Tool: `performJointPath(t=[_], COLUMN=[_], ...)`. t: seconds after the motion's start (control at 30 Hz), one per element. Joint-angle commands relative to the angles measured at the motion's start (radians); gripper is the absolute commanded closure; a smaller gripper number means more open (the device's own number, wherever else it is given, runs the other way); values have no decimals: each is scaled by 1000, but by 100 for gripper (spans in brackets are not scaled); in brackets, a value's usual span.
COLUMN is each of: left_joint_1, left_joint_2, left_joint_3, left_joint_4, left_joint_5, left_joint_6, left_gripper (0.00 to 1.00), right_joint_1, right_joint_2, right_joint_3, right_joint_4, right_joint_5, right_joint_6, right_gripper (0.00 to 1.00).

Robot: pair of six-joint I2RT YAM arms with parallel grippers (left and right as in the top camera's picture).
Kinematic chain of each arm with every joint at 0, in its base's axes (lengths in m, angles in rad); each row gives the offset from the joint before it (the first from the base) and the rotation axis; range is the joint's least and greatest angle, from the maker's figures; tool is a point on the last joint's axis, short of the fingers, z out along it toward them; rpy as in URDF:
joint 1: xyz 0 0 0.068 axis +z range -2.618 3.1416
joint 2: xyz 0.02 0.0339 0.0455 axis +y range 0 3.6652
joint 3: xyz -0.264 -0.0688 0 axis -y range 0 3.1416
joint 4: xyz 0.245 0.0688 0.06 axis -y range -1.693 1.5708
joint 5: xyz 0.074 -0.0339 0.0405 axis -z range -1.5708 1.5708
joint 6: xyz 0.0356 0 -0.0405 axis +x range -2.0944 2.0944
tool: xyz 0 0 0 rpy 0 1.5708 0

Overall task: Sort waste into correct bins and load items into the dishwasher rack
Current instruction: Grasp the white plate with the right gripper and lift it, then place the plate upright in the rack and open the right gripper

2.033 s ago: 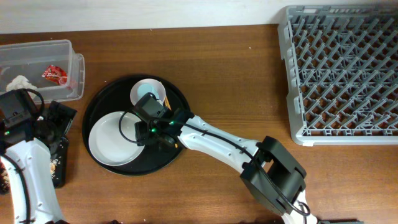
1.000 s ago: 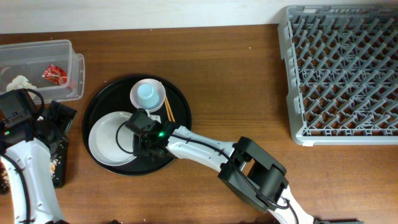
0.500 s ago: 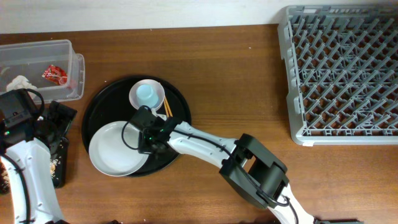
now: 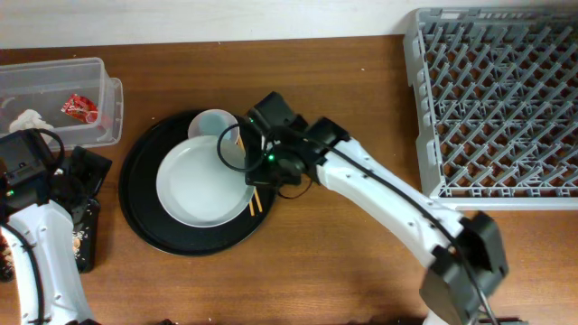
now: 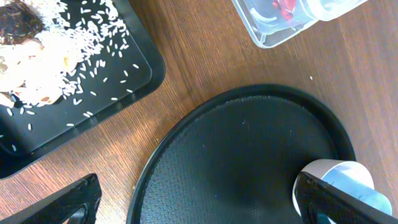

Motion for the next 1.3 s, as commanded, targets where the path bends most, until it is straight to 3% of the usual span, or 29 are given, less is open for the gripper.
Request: performJointPath(t=[0.0,0.07,0.23,0.33,0.43,0.53,0.7,0.9,1.13,1.27], left_joint_1=[3,3,3,3,3,3,3,3,3,3], left_joint_2=[-17,-17,-17,-17,-17,-17,-17,-17,-17,-17], left_joint_3=[3,3,3,3,3,3,3,3,3,3], left_joint_4=[2,2,2,2,2,2,2,2,2,2], left_joint_5=[1,0,1,0,1,1,0,1,0,0], left_joint_6=[-12,-12,-12,-12,-12,-12,-12,-12,-12,-12], left_gripper=[1,1,1,1,1,1,1,1,1,1], right_joint_1=[-44,-122,-539,-751,-918,-1105,-1139,-1139,-1117,-1055], right_joint_2=[-95,-142,-250,-250,-249,-239,-190,-38,81,82], right_joint_3=[10,10,10,10,10,9,9,9,9,8], right_joint_4=[-48,-108,-243,-290,-243,-86,129,335,550,565], right_joint_5=[24,63,63,62,63,101,251,447,524,617], right_joint_6=[-64,-110,-314,-365,-378,-401,-509,-509,-698,-830], right_gripper=[96,96,96,96,96,96,96,96,96,96])
